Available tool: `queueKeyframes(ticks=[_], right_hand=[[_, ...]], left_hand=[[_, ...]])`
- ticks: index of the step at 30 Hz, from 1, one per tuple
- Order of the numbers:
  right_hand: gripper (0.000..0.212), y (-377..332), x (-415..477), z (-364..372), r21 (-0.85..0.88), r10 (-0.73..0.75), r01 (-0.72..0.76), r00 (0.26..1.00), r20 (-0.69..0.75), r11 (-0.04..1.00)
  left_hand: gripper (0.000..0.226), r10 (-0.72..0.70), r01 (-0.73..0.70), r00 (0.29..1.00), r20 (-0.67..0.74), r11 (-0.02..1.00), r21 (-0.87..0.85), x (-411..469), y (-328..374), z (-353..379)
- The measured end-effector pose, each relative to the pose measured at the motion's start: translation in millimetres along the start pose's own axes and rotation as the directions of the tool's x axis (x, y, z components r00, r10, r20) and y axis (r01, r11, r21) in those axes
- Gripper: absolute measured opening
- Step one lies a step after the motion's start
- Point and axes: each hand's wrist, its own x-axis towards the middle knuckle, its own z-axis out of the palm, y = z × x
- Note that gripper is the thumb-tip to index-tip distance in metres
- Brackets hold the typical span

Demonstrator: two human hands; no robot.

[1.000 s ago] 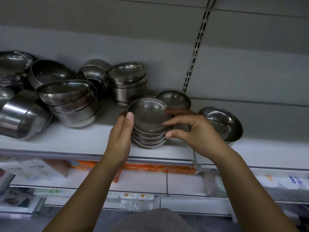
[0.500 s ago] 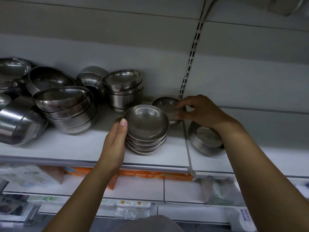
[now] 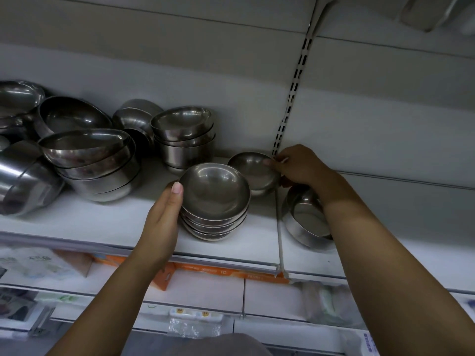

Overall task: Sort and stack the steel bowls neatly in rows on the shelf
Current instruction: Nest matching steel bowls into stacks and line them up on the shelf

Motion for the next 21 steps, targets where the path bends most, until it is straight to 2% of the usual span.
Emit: queueKeyframes(ticks=[2, 4, 8, 11, 16, 21], right_hand=[[0.047, 0.0, 2.4, 0.8, -0.057, -0.007, 0.008, 1.000, 0.019, 0.998], [0.033, 2.3, 4.8, 2.3, -0.038, -0.002, 0.003, 1.000, 0.019, 0.999], [0.012, 5.1, 2.3, -2.1, 0.173, 0.048, -0.050, 0.999, 0.014, 0.984], [0.019, 0.7, -5.9, -7.1, 0.348, 0.068, -0.052, 0.997, -0.032, 0.936], [0.024, -10.6, -18.0, -14.1, 0.472, 0.011, 0.082, 0.982, -0.190, 0.878], [0.018, -37.6, -49.7, -14.9, 0.562, -0.019, 0.154, 0.971, -0.239, 0.813]], left_hand=[[0.071, -0.012, 0.012, 1.000, -0.003, 1.000, -0.010, 2.5, -1.9, -1.2], [0.087, -0.014, 0.015, 1.000, 0.009, 1.000, -0.012, 4.0, -5.3, -4.3], [0.101, -0.012, 0.011, 1.000, -0.022, 0.999, -0.042, 6.6, -10.8, -6.1], [0.103, -0.024, 0.022, 0.999, -0.039, 0.998, -0.063, 10.4, -16.8, -9.2], [0.099, -0.023, 0.021, 1.000, -0.018, 0.994, -0.105, 14.4, -25.2, -11.7], [0.098, -0.027, 0.028, 1.000, 0.010, 0.987, -0.159, 13.0, -19.5, -10.6]])
